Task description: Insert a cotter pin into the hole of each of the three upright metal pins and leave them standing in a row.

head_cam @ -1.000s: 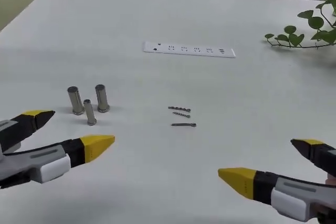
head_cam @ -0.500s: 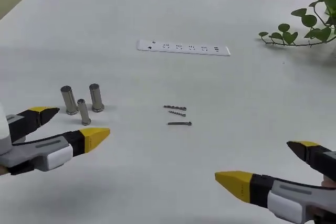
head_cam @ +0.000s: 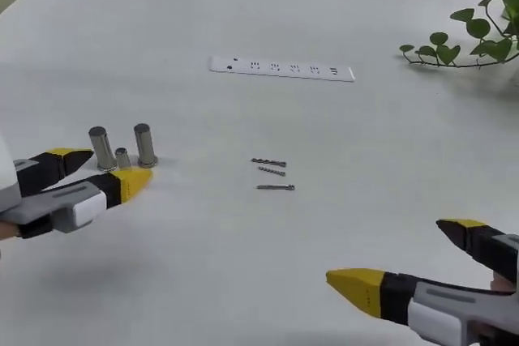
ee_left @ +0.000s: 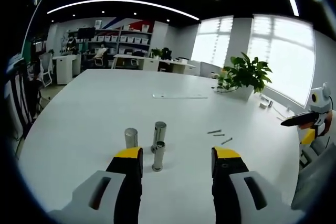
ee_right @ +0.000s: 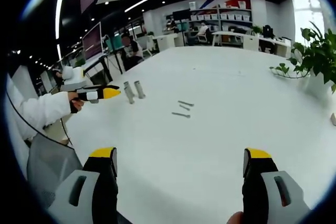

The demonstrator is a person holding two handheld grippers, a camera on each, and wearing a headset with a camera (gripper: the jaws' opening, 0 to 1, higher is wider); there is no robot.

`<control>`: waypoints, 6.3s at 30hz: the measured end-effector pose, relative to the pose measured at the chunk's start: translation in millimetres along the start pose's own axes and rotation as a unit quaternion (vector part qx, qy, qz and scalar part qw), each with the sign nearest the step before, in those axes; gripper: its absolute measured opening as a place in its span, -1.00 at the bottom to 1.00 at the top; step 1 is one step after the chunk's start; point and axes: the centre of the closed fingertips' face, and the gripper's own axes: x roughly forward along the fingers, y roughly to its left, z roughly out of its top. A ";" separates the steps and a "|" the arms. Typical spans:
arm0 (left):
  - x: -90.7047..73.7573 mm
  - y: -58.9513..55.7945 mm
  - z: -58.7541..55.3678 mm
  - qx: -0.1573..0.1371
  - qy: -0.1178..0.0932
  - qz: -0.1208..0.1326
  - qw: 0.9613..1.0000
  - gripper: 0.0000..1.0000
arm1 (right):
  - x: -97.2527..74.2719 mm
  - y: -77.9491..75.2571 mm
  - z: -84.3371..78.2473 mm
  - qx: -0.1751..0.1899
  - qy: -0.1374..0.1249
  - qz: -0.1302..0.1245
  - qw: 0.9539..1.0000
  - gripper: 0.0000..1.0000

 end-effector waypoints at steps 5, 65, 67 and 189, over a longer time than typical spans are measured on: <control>9.3 3.7 -4.2 0.007 0.006 0.003 1.000 -0.14 | 1.7 -0.1 -2.1 0.000 0.008 0.001 1.000 0.97; 11.8 9.6 -7.1 0.052 0.017 -0.008 0.998 -0.90 | 7.0 10.2 -3.0 -0.007 0.011 -0.003 1.000 0.93; 8.5 2.7 -5.0 0.057 0.015 -0.015 0.998 -0.90 | 5.2 11.0 -2.3 -0.008 0.008 -0.003 1.000 0.93; 6.7 -129.2 -45.7 0.120 0.076 -0.134 0.981 0.34 | -18.3 5.6 -16.2 0.012 -0.029 0.010 0.999 0.97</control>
